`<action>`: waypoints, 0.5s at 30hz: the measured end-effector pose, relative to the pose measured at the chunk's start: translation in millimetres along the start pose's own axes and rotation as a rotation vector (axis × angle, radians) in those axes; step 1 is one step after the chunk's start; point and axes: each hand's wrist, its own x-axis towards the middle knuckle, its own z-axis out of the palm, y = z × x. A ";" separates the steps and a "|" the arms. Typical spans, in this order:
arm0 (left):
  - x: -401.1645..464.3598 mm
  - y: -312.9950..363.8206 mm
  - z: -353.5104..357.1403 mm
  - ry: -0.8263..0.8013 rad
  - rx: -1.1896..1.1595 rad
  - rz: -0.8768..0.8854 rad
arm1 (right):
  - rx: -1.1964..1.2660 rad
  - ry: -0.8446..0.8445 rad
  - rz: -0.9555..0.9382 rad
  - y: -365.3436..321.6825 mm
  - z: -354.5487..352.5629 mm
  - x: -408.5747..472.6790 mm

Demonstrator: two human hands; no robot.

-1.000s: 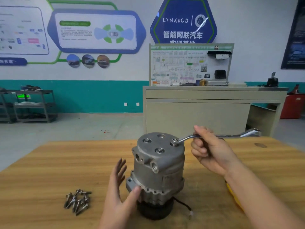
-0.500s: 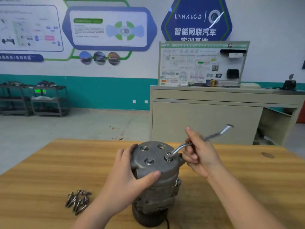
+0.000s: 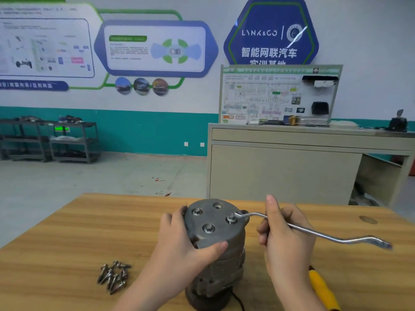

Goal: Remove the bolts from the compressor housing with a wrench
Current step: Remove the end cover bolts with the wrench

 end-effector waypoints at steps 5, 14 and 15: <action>-8.2 12.5 25.0 0.139 0.073 -0.022 | -0.182 0.019 -0.248 -5.6 12.8 -12.4; -11.7 26.4 35.0 0.155 -0.048 -0.083 | -0.501 0.033 -0.436 -8.5 30.0 -31.6; -12.6 25.6 34.8 0.159 -0.044 -0.073 | -0.497 0.028 -0.391 -7.9 29.1 -34.6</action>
